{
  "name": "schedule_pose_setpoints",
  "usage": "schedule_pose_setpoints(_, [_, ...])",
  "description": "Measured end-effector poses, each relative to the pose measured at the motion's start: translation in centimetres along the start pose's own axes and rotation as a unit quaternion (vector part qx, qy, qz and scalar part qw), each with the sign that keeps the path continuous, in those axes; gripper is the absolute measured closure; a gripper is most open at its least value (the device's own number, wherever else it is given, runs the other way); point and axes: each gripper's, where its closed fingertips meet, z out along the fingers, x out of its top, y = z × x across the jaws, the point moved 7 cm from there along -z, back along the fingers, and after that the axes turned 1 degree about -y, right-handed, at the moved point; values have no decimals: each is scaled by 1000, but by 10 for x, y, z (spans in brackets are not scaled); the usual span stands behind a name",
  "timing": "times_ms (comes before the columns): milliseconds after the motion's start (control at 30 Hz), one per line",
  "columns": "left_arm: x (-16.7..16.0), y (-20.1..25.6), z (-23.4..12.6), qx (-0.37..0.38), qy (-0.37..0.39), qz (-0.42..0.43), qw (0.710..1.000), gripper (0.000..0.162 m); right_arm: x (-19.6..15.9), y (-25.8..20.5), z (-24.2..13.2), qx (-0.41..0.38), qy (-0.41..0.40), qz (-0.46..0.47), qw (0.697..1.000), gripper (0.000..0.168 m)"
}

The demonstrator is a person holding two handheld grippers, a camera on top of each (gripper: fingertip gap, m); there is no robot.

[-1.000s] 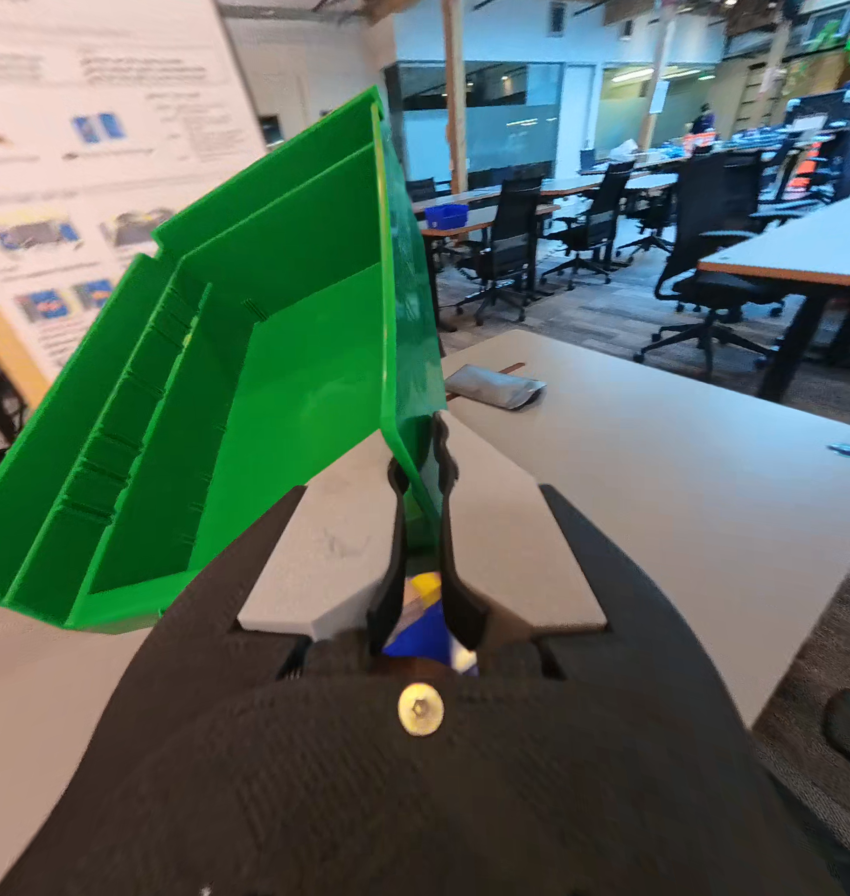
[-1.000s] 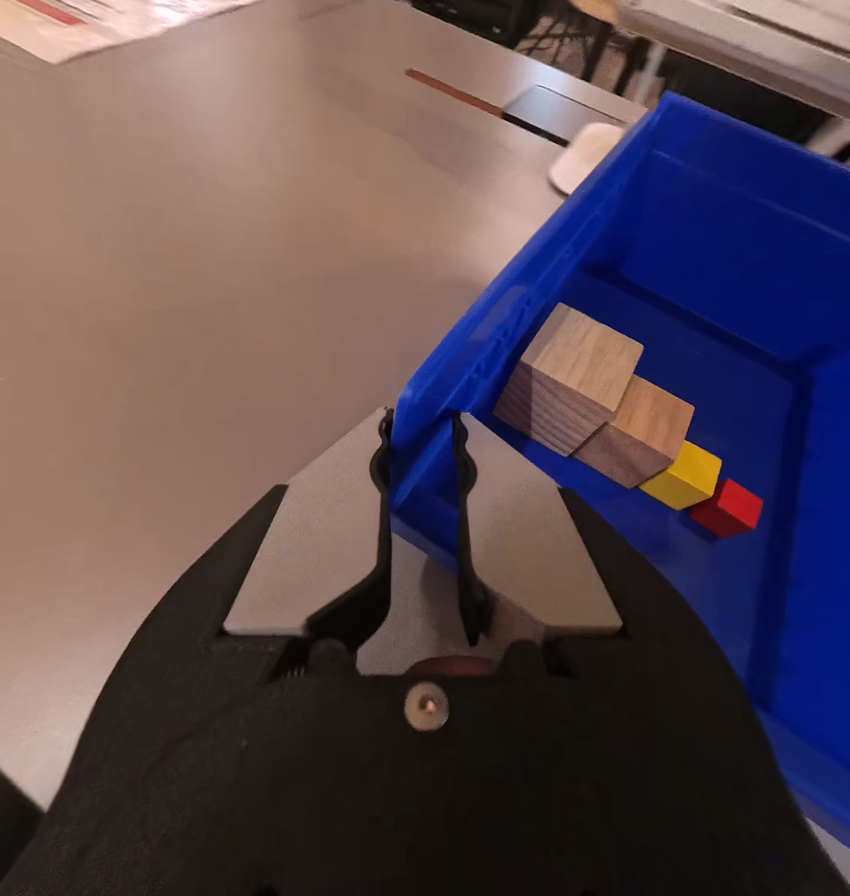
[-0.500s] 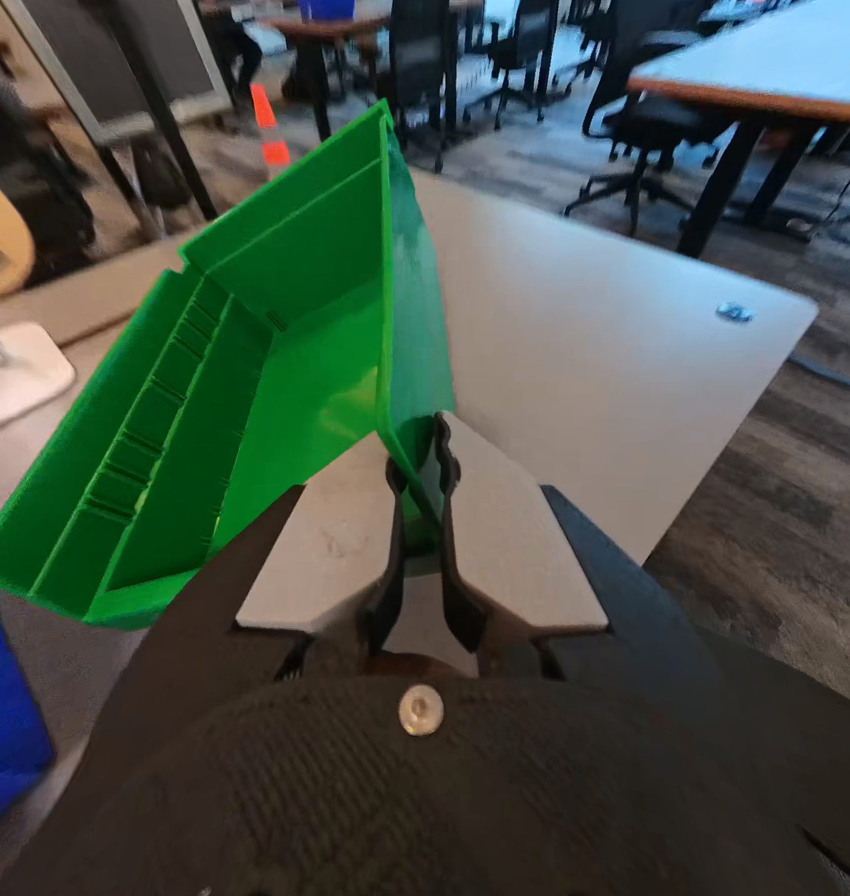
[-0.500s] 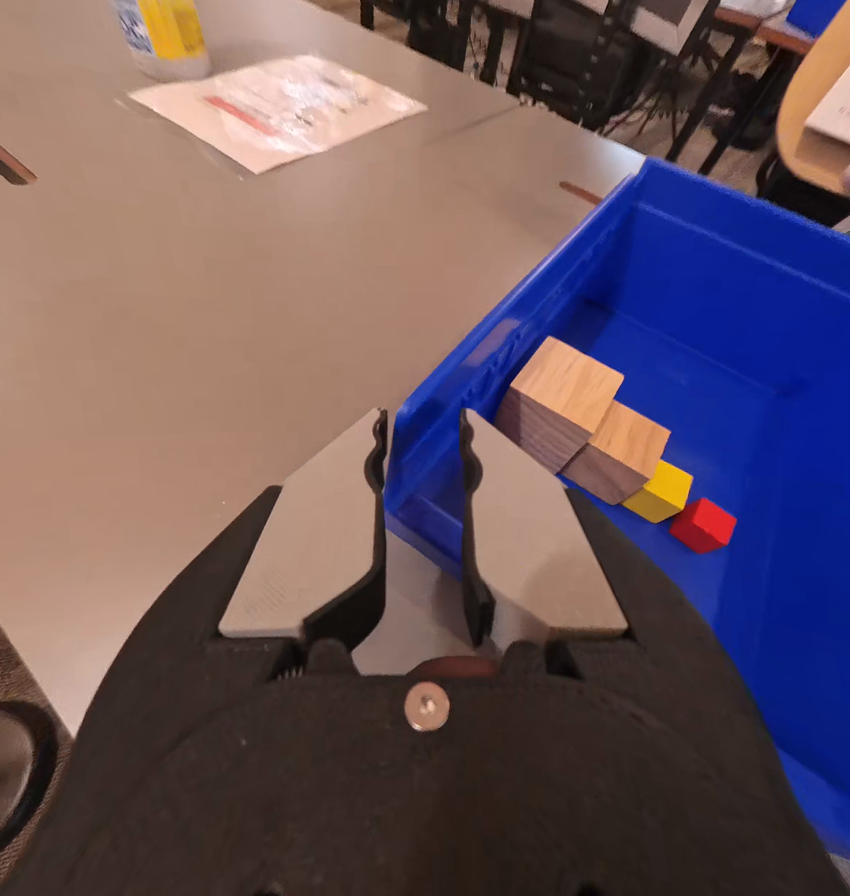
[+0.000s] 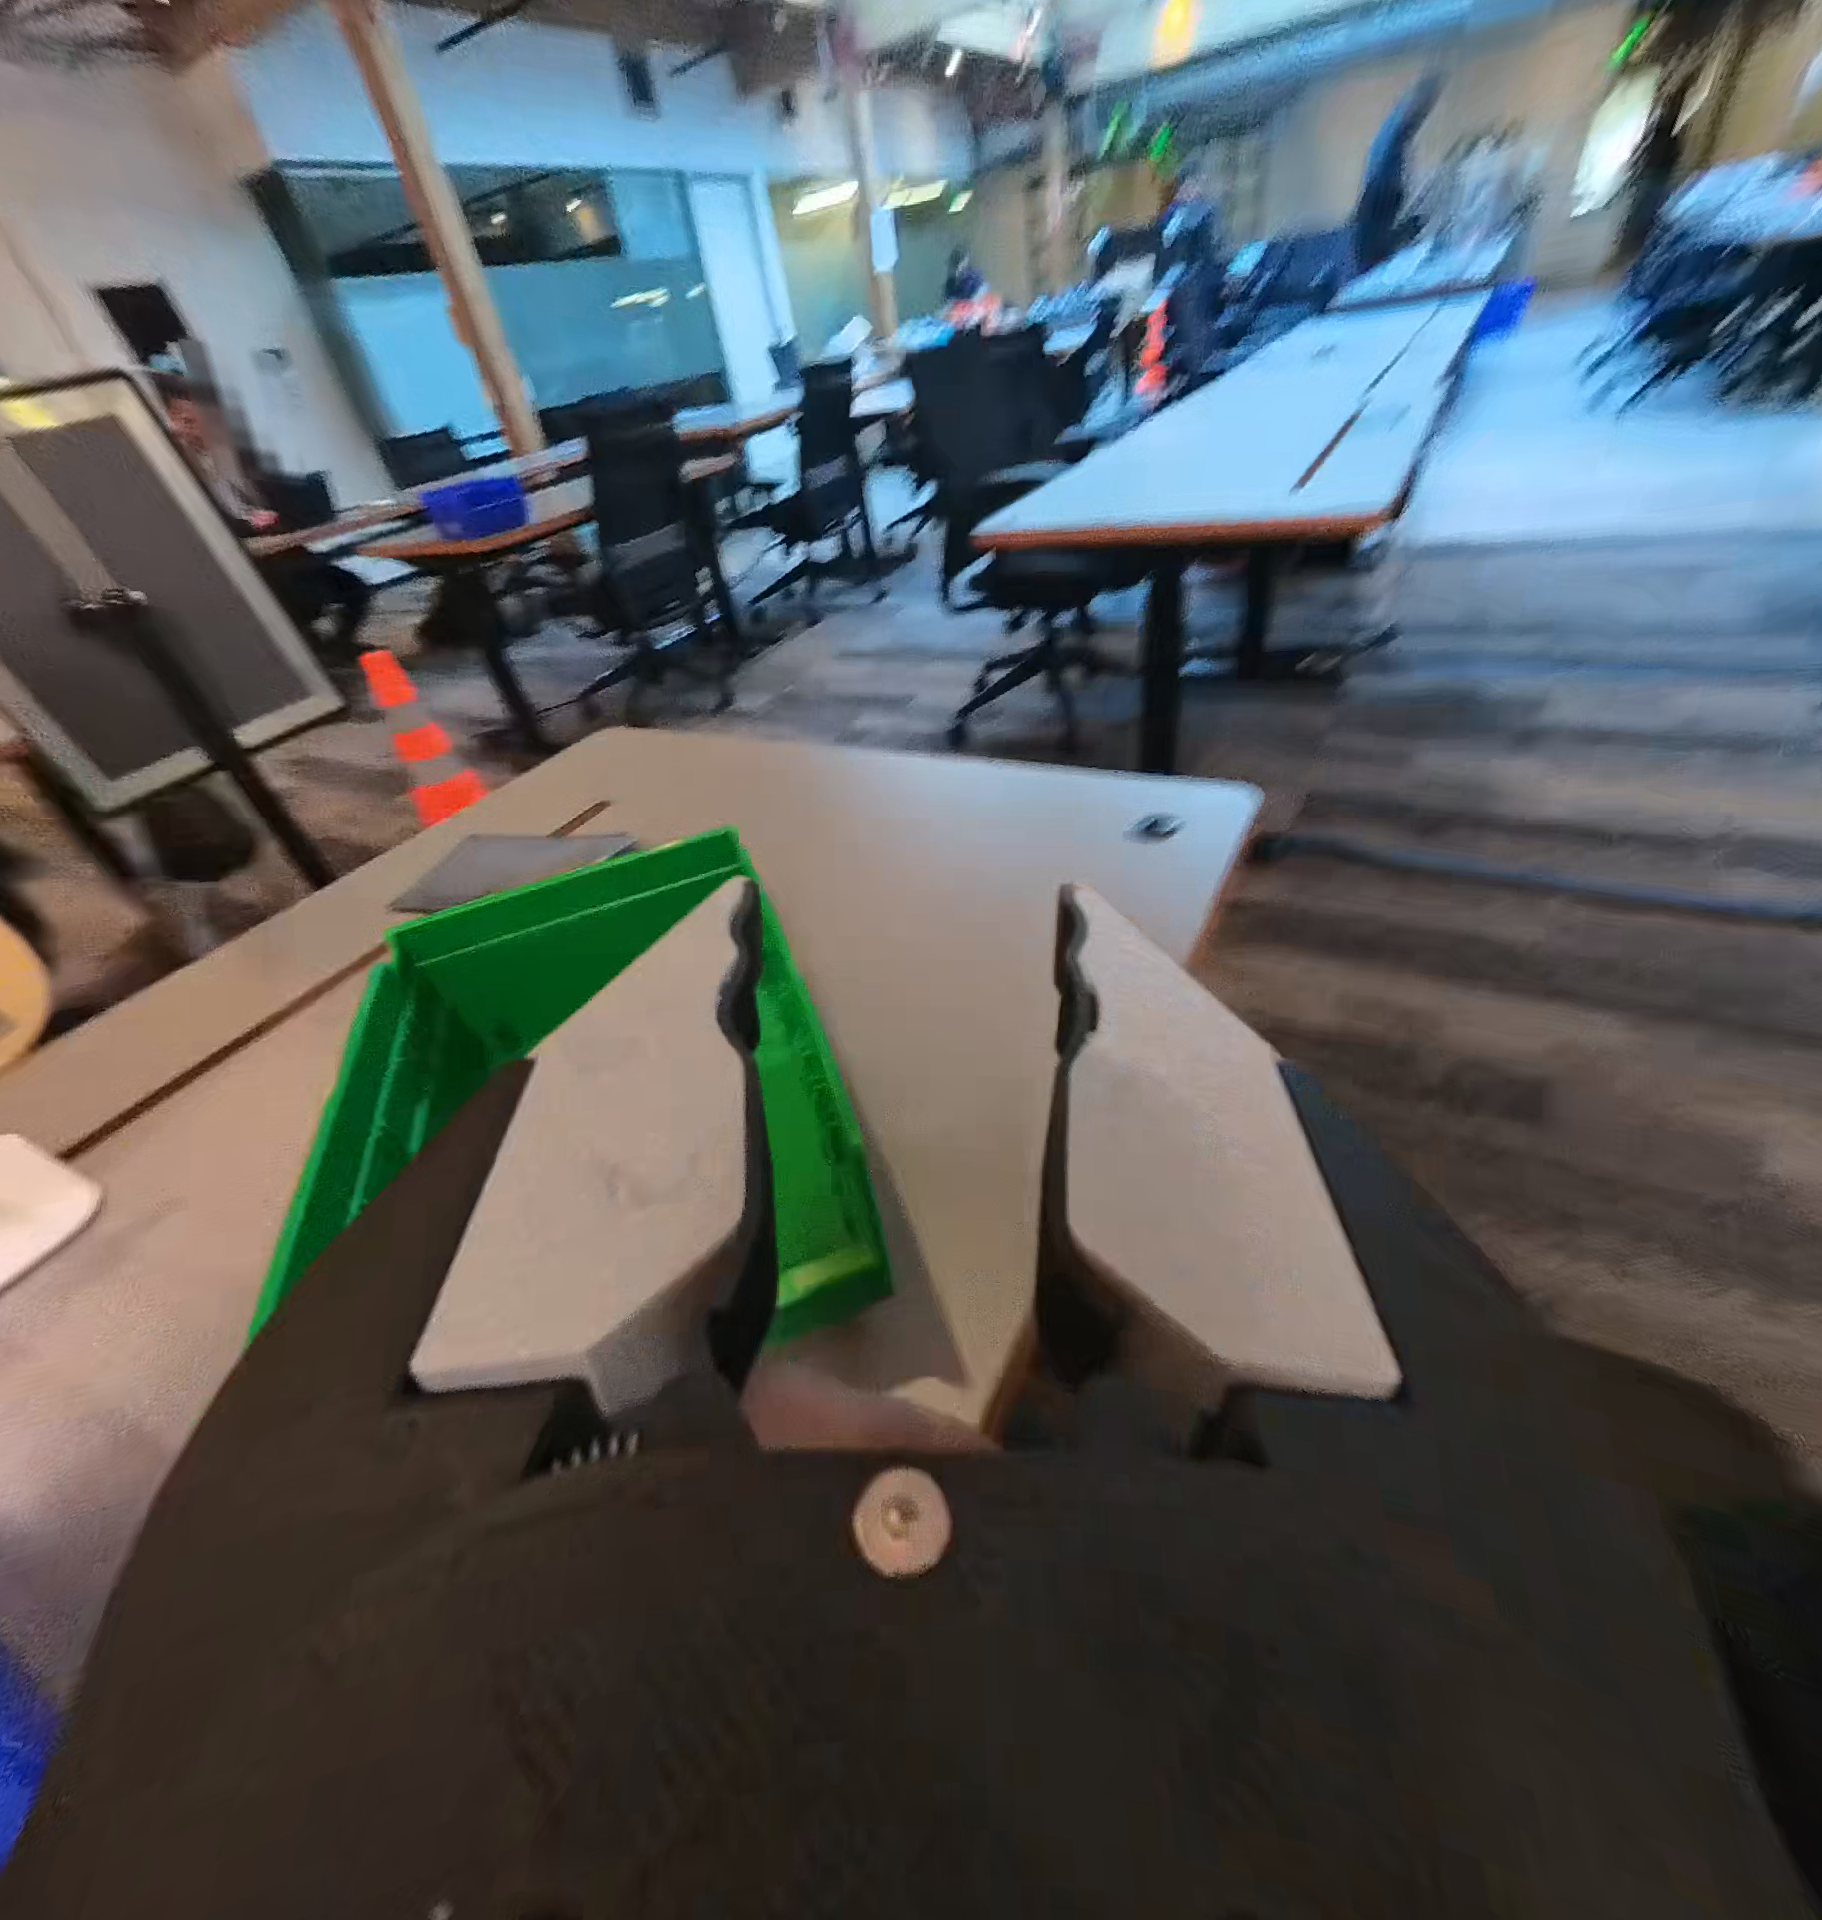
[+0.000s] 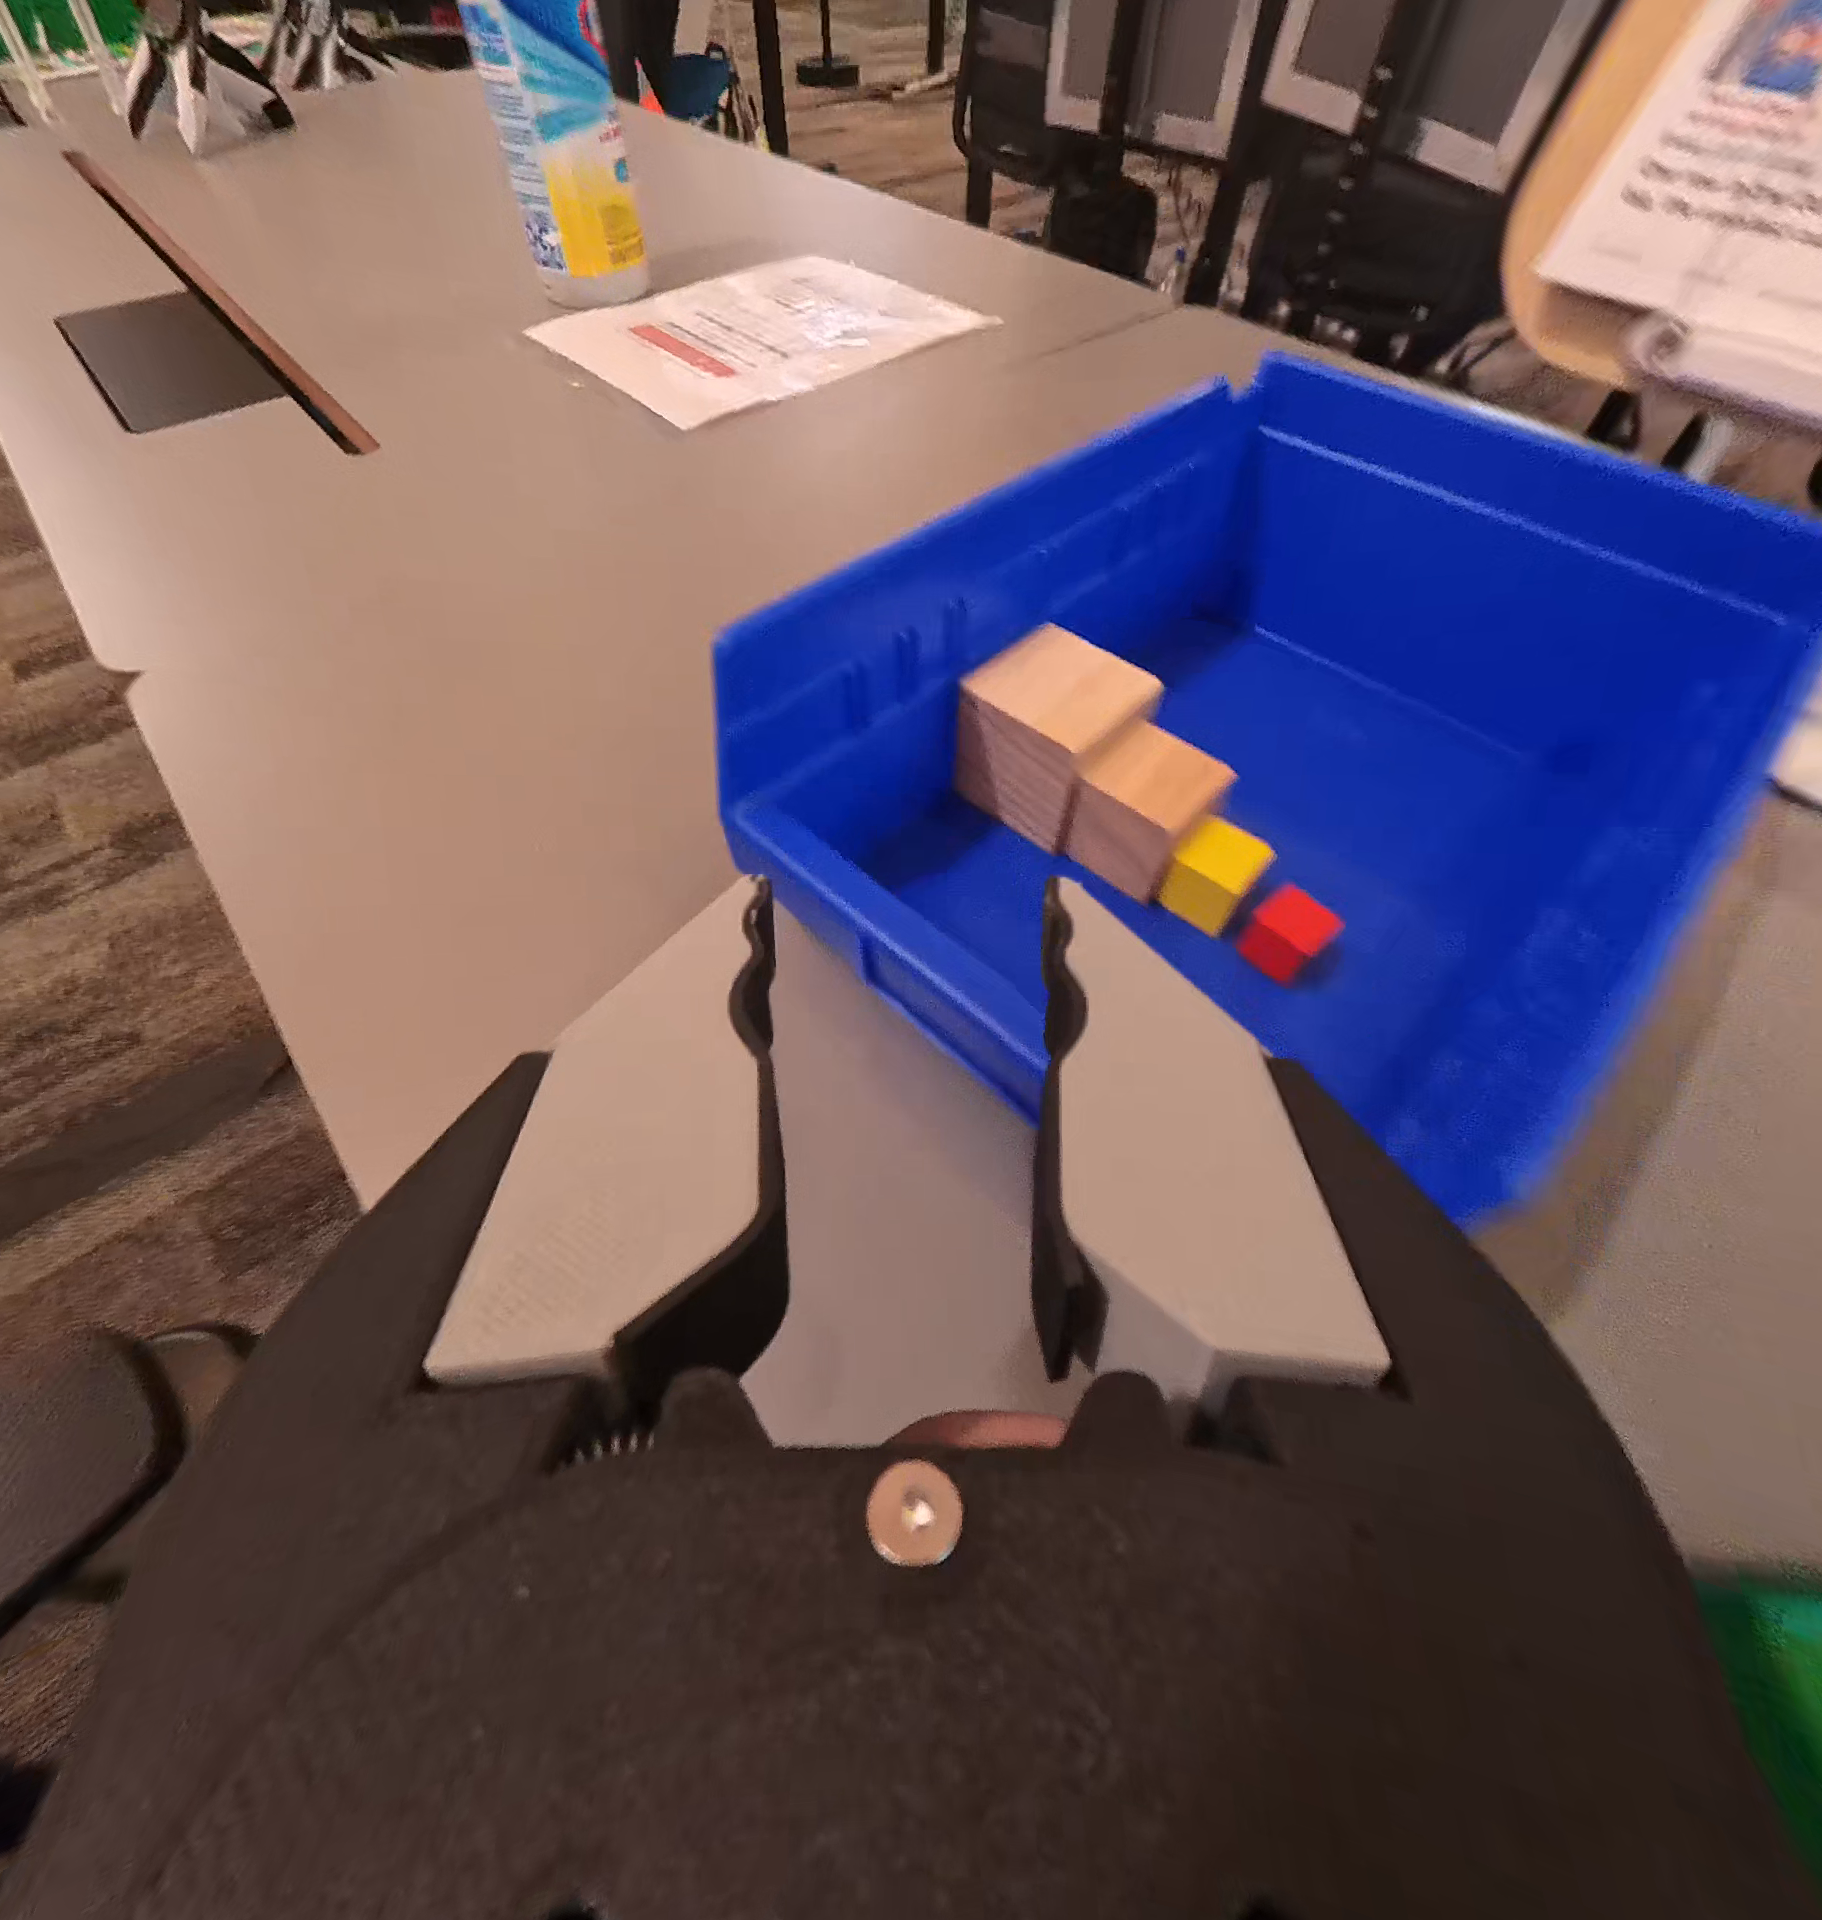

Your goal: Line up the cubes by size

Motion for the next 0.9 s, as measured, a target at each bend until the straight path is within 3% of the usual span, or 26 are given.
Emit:
schedule_pose_setpoints(67, [17, -15, -46, -22, 43, -34, 998, 105, -11, 19, -32, 18, -4, 23, 1000, 117])
schedule_pose_setpoints(167, [10, -50, -107, 27, 61, -22, 998, 102, -33, 49, -77, 17, -19, 59, 998, 112])
schedule_pose_setpoints(267, [-34, -98, -151, 115, 20, -26, 993, 102, -54, 77, -121, -24, -21, 70, 997, 111])
schedule_pose_setpoints(367, [-105, -151, -175, 219, -64, -46, 973, 99, -76, 102, -148, -94, -37, 71, 992, 109])
schedule_pose_setpoints(467, [-171, -189, -172, 277, -150, -61, 947, 92, -85, 112, -144, -118, -55, 79, 988, 108])
schedule_pose_setpoints(600, [-216, -218, -138, 296, -221, -42, 928, 91, -82, 119, -103, -145, -120, 54, 981, 110])
schedule_pose_setpoints(700, [-231, -225, -110, 275, -258, -49, 925, 95, -74, 124, -70, -162, -155, 56, 973, 113])
schedule_pose_setpoints(767, [-229, -226, -97, 268, -251, -59, 928, 106, -73, 130, -56, -186, -172, 55, 966, 115])
schedule_pose_setpoints(800, [-227, -225, -92, 263, -243, -71, 931, 112, -72, 133, -52, -199, -173, 50, 963, 124])
schedule_pose_setpoints(833, [-225, -223, -89, 261, -235, -75, 933, 118, -72, 136, -53, -220, -175, 41, 959, 145])
schedule_pose_setpoints(900, [-224, -222, -86, 258, -233, -68, 935, 124, -73, 136, -58, -198, -172, 41, 964, 154])
